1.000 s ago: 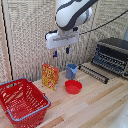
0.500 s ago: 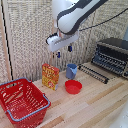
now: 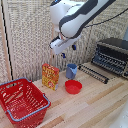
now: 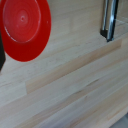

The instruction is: Extend the gripper towards the oven tray handle. Grasp the handle and carefully pull the tray out of the oven. Move the gripper above the red bowl. Grab the red bowl gently. Lift the bowl and place it onto the oven tray.

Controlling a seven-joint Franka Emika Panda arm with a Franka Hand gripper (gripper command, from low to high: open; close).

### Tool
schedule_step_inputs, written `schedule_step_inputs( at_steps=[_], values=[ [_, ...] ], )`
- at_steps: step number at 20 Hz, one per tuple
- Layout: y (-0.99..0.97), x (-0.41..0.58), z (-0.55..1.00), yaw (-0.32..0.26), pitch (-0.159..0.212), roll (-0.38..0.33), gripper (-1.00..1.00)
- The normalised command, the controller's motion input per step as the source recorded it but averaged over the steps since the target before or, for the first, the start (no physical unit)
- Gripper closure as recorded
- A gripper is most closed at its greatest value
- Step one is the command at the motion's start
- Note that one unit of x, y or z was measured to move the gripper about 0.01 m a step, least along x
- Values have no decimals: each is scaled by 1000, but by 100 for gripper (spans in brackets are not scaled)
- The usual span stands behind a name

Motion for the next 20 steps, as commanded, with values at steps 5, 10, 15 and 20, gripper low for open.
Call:
schedule_step_inputs(
  at_steps=[5,10,15,20],
  values=[
    [-349,37,-260,59,2,-293,-100],
    [-550,152,-207,56,0,-259,-100],
    [-561,231,-155,59,0,-247,-100],
    [-603,298,-203,69,13,-218,-100]
  ],
)
